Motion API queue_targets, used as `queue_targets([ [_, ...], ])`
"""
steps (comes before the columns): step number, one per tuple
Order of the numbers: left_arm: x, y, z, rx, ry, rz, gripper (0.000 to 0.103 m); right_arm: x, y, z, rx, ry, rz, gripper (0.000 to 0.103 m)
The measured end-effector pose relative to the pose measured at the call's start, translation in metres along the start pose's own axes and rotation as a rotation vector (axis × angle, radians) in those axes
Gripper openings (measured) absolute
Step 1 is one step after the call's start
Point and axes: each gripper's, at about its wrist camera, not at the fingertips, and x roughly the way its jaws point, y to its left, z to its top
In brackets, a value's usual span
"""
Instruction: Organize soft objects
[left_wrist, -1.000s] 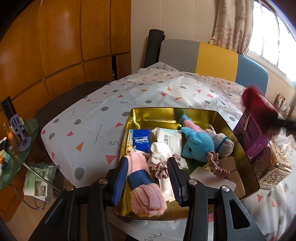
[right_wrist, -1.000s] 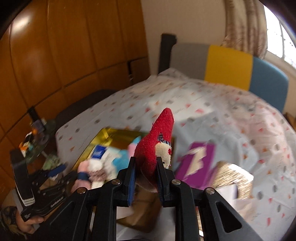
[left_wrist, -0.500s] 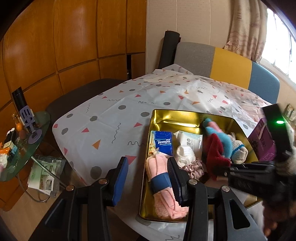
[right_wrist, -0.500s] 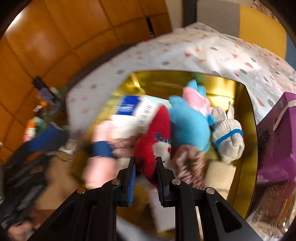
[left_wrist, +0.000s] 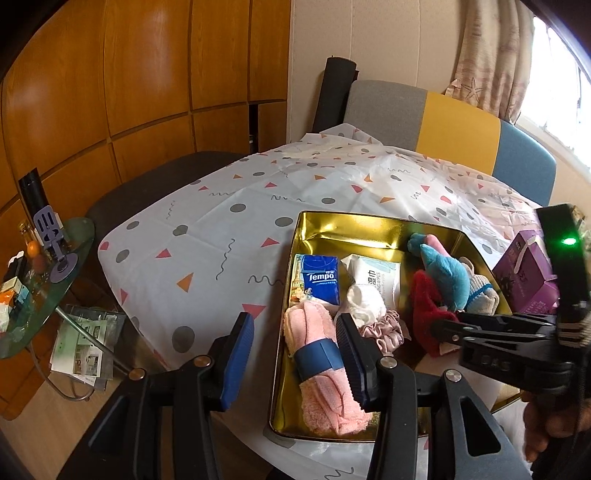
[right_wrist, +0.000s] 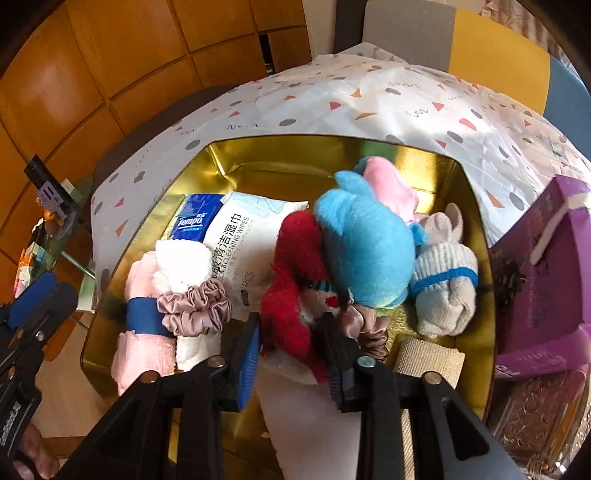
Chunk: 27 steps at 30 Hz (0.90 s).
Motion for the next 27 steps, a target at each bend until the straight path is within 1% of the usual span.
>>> queue_targets([
  [1,0.0,-0.001,0.0,0.001,0.0,0.001,0.048,-0.005,0.0,-0.002,0.005,-0.015,-0.005,0.041],
  [4,0.0,-0.003,-0.001,0.002,0.006,-0.002,0.049,-0.024,-0.005,-0.011,0.007,-0.058,-0.021,0.047],
  [7,0.001,-0.006,-0.001,0.007,0.004,-0.002,0.054,-0.04,-0.01,-0.016,-0.011,-0.089,-0.036,0.048],
  [9,0.002,-0.008,-0.001,0.012,0.011,-0.002,0.054,-0.046,-0.006,-0.023,-0.056,-0.097,-0.054,0.048],
  [11,0.002,-0.01,0.0,0.017,0.014,-0.001,0.054,-0.04,-0.002,-0.023,-0.102,-0.075,-0.089,0.046],
  [12,0.001,-0.012,0.002,0.022,0.012,-0.004,0.056,-0.032,-0.002,-0.02,-0.117,-0.059,-0.105,0.037],
  [13,0.0,-0.014,0.003,0.026,0.007,-0.006,0.056,-0.023,-0.001,-0.019,-0.123,-0.033,-0.121,0.032],
  [15,-0.004,-0.016,0.005,0.035,-0.008,-0.003,0.063,-0.006,-0.004,-0.018,-0.108,0.01,-0.134,0.032],
  [17,-0.009,-0.017,0.007,0.038,-0.023,-0.001,0.066,0.002,-0.009,-0.018,-0.083,0.016,-0.13,0.032],
  [20,-0.013,-0.017,0.01,0.036,-0.041,0.008,0.071,-0.011,-0.013,-0.021,-0.036,-0.021,-0.079,0.032],
  [21,-0.014,-0.018,0.011,0.031,-0.042,0.003,0.073,-0.018,-0.013,-0.022,-0.027,-0.039,-0.078,0.033],
  [22,-0.016,-0.018,0.011,0.029,-0.044,-0.001,0.074,-0.025,-0.013,-0.023,-0.02,-0.058,-0.082,0.033],
  [24,-0.021,-0.02,0.011,0.03,-0.056,0.002,0.081,-0.042,-0.015,-0.025,-0.003,-0.111,-0.087,0.034],
  [25,-0.023,-0.022,0.011,0.031,-0.064,0.0,0.083,-0.052,-0.015,-0.027,0.01,-0.14,-0.102,0.038],
  [27,-0.029,-0.025,0.01,0.033,-0.076,-0.006,0.088,-0.067,-0.014,-0.031,0.024,-0.195,-0.139,0.04],
])
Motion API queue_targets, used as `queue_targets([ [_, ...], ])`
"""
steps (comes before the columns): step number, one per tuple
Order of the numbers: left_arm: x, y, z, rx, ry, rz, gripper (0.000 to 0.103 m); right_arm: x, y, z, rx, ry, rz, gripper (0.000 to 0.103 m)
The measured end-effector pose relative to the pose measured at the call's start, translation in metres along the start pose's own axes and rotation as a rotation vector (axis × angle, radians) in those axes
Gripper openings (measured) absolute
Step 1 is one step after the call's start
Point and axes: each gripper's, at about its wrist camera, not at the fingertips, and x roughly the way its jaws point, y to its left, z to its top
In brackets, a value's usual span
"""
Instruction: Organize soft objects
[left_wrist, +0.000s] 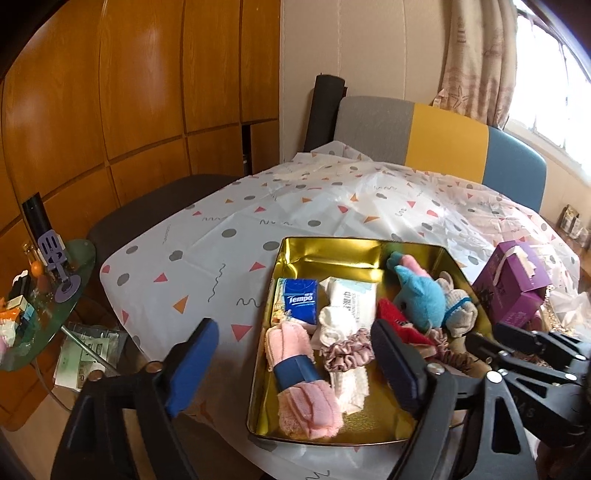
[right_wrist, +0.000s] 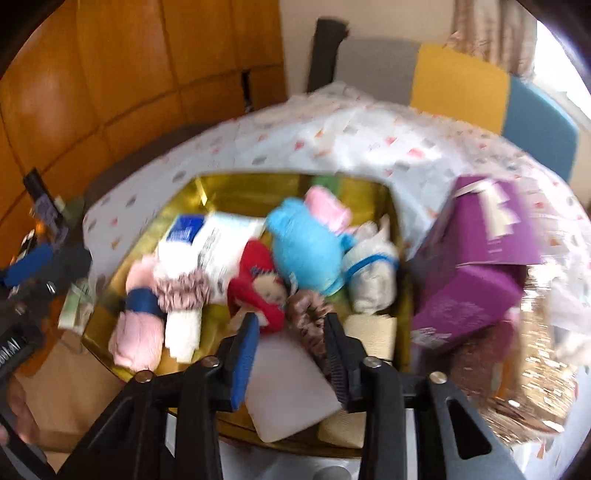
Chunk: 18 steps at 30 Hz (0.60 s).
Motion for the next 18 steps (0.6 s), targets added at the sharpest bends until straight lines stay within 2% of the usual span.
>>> queue_targets([
  [3,-0.007,-0.007,-0.002,0.01,-0.011,-0.006,0.096,-0.018,-0.004,-0.003,0.03,-0.057,-0.059,0.04],
  [8,-0.02,-0.022,-0.007,0.04,-0.039,-0.028,0.103,-0.034,-0.014,-0.007,0.098,-0.096,-0.144,0.04],
  [13,-0.027,-0.032,-0.007,0.066,-0.052,-0.043,0.103,-0.04,-0.027,-0.013,0.129,-0.1,-0.17,0.04],
  [18,-0.03,-0.032,-0.008,0.051,-0.055,-0.048,0.103,-0.043,-0.032,-0.017,0.141,-0.111,-0.18,0.04],
])
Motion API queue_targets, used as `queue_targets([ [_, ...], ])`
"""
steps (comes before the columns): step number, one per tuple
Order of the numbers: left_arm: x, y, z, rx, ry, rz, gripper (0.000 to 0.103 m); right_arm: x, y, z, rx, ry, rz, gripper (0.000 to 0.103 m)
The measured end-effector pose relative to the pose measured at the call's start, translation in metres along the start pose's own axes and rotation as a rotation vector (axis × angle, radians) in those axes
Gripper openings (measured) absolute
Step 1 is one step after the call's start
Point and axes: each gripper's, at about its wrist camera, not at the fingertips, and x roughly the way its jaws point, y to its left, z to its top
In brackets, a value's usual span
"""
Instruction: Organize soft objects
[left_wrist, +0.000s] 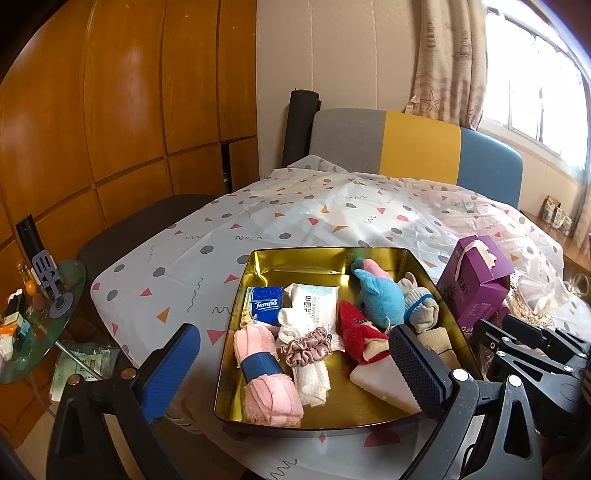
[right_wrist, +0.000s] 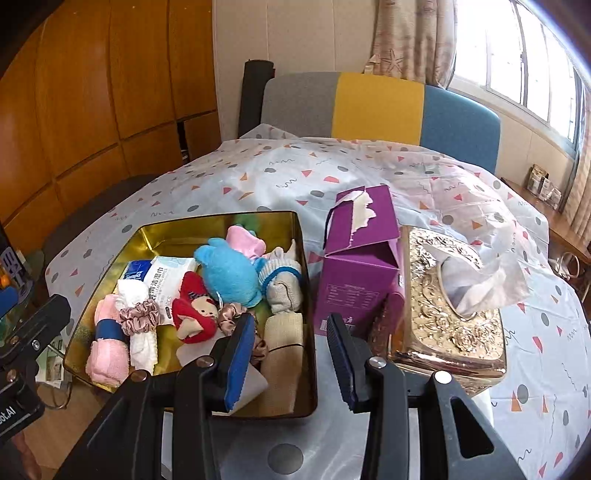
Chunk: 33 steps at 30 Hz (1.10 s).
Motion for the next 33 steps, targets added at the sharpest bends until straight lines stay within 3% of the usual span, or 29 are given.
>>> queue_targets([
  [33,0.0026,0.0045,-0.0048,-0.018,0.011,0.052,0.103,0.0028,0.0079,-0.0041,-0.018,0.014,0.008,0.04],
])
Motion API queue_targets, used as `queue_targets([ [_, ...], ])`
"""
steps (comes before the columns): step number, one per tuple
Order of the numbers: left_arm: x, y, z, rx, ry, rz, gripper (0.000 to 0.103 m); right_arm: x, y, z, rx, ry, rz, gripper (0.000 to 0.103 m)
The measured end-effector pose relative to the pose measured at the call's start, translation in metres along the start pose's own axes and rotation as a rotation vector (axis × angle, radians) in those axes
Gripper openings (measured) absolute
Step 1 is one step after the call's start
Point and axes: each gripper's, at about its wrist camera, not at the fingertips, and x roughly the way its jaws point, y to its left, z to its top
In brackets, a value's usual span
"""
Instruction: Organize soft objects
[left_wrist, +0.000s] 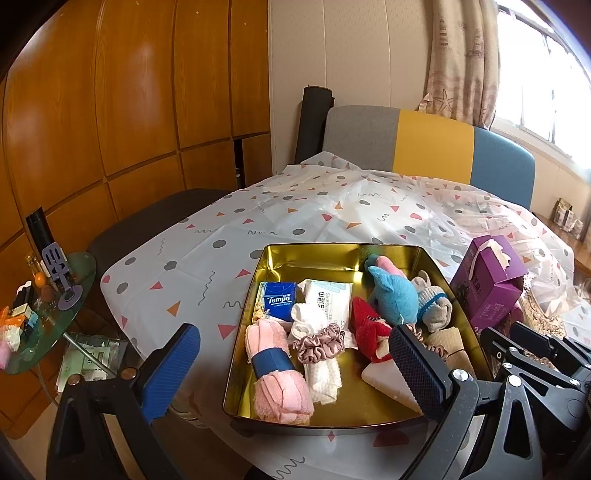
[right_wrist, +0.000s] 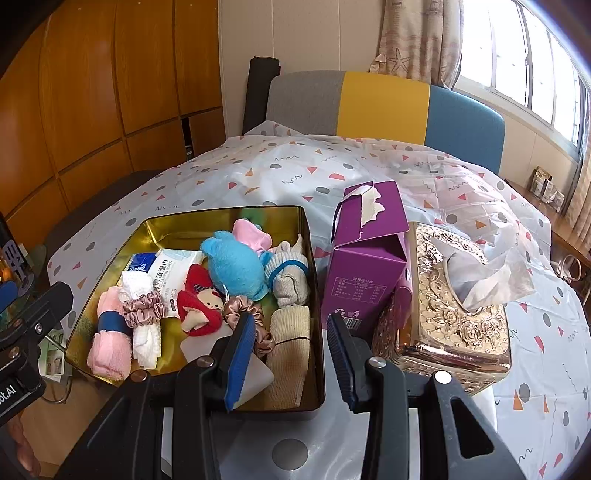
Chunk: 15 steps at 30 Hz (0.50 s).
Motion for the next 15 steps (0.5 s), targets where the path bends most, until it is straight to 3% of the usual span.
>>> queue_targets([
  [15,0.0011,0.0006,-0.0021,-0.007,0.003,0.008,0.103,0.0008,0.0006,-0.0007,-0.001,0.001,0.001,0.04],
])
